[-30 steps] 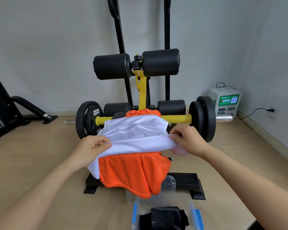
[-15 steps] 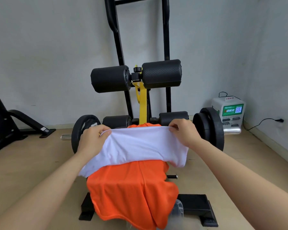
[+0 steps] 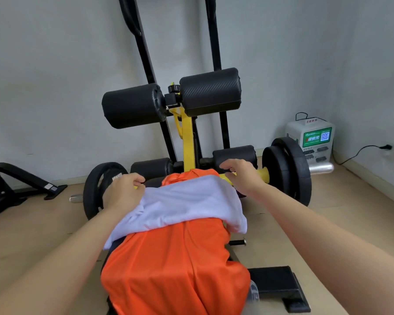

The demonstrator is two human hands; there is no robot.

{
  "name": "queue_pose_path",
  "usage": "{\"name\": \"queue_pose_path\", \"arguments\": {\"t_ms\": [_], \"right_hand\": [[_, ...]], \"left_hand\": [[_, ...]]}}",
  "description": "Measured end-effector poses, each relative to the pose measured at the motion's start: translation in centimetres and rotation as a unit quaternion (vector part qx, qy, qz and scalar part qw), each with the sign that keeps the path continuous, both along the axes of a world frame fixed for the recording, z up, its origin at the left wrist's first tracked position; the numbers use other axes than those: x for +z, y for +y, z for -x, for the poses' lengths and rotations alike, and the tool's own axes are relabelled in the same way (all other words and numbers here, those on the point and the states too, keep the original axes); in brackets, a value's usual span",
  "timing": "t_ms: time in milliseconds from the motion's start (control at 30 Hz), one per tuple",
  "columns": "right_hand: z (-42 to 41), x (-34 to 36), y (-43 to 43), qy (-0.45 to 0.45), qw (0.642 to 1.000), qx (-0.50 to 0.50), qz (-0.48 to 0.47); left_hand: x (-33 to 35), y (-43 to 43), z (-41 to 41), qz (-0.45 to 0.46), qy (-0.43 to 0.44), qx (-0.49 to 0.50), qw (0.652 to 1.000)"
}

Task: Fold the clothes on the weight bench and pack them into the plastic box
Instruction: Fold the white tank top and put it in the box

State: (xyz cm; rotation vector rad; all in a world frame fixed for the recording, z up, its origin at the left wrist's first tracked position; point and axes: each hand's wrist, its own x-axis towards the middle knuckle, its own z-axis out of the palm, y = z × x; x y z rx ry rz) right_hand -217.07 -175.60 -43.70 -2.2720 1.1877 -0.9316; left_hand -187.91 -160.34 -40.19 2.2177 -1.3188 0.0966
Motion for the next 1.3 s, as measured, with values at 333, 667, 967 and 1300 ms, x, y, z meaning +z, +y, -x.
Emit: {"name": "queue_pose_path", "arguments": {"t_ms": [333, 667, 967, 1300], "right_hand": [[4.9, -3.7, 3.7, 0.045, 0.976, 0.007, -0.211], [4.7, -6.9, 6.9, -0.054, 0.951, -0.052, -0.299], [9.6, -7.3, 3.9, -0.197, 0.919, -0.213, -0.267], [2.4, -2.4, 9.3, -0.111, 0.992, -0.015, -0.052]], "left_hand": [[-2.4, 6.5, 4.5, 0.008, -0.076, -0.183, 0.980], [-4.0, 7.4, 5.8, -0.004, -0.094, -0.182, 0.979], [-4.2, 7.5, 5.7, -0.005, -0.092, -0.178, 0.980], [-3.2, 8.9, 4.9, 0.028, -0.017, -0.180, 0.983]]}}
